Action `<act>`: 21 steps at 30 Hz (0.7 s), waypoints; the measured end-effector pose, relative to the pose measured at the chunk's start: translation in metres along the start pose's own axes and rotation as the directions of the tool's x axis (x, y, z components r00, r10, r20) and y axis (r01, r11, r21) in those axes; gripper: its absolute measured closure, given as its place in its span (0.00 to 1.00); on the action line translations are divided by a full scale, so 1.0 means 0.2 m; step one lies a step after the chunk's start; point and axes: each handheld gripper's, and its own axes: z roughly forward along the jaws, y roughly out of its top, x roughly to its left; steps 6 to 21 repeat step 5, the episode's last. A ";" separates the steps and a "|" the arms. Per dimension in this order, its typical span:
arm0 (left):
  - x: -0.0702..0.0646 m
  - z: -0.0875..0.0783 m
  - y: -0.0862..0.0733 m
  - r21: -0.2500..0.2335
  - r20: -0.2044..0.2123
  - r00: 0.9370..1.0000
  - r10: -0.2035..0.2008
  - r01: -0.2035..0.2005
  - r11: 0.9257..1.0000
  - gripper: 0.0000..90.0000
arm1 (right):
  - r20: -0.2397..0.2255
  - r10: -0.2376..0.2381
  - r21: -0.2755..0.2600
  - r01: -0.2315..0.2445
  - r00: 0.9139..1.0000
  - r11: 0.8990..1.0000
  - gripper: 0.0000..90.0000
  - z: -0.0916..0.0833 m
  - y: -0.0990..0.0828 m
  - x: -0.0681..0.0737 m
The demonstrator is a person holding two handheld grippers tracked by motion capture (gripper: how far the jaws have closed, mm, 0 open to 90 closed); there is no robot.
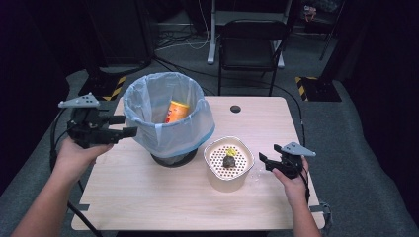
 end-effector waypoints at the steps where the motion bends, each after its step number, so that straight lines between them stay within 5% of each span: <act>1: 0.00 -0.01 -0.03 -0.008 -0.004 1.000 0.004 -0.004 1.000 0.33 | -0.001 0.003 0.005 -0.003 1.000 1.000 0.29 0.00 0.00 0.00; 5: 0.00 -0.04 -0.15 -0.017 -0.057 0.998 0.011 -0.012 1.000 0.31 | 0.016 -0.004 0.023 0.004 1.000 1.000 0.29 0.00 0.00 0.00; 21: 0.00 -0.04 -0.15 -0.017 -0.057 0.998 0.011 -0.012 1.000 0.31 | 0.016 -0.004 0.023 0.004 1.000 1.000 0.29 0.00 0.00 0.00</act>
